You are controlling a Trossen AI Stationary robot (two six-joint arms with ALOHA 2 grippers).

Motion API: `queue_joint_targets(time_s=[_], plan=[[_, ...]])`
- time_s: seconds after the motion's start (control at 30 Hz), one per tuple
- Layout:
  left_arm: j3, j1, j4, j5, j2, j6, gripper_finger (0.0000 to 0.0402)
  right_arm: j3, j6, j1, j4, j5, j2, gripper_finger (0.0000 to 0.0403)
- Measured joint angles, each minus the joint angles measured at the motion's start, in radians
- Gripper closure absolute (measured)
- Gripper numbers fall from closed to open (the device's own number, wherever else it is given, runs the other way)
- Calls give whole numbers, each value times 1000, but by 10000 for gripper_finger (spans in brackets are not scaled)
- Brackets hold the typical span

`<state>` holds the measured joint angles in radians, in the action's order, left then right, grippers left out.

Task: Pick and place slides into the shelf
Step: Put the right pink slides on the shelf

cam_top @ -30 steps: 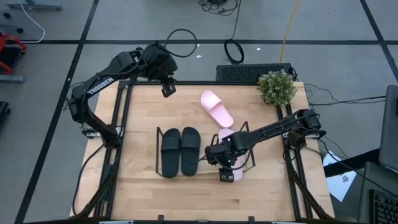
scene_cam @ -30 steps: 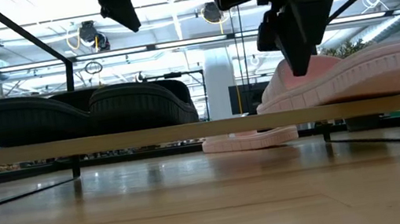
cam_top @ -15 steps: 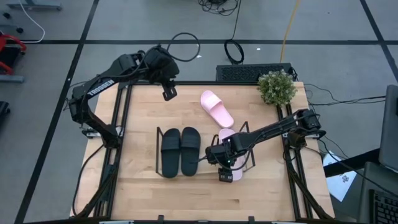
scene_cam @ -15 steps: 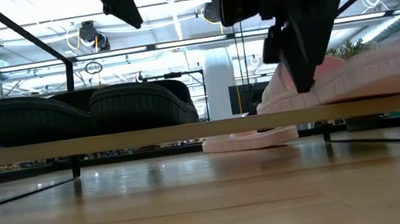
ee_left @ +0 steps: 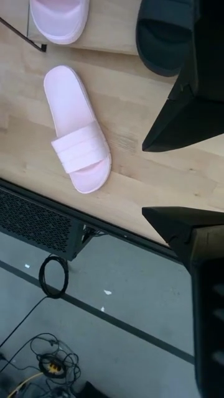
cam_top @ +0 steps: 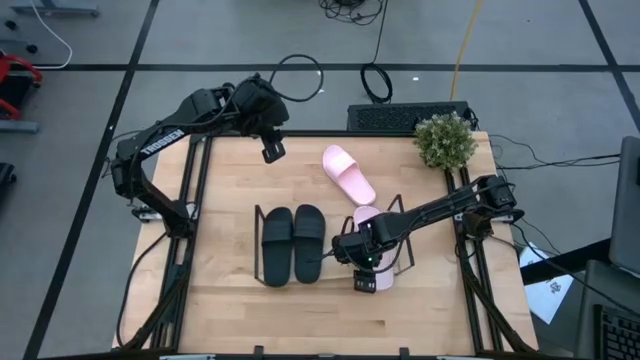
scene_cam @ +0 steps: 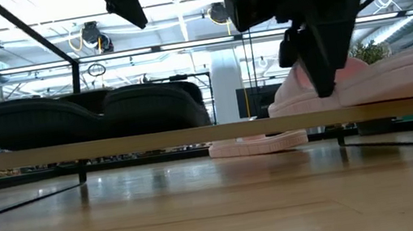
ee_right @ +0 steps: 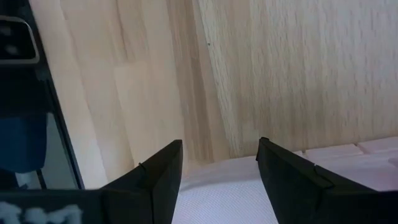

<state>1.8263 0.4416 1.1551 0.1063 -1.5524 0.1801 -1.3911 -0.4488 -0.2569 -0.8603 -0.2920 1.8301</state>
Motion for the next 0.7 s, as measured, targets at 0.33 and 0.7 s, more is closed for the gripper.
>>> queue_joint_targets(time_s=[0.33, 0.7], plan=[[0, -1, 0, 0, 0, -2, 252, 3, -3, 4, -24, 3, -22, 206], [0, 0, 0, 1, 0, -2, 252, 3, 10, 8, -73, 29, -46, 206]])
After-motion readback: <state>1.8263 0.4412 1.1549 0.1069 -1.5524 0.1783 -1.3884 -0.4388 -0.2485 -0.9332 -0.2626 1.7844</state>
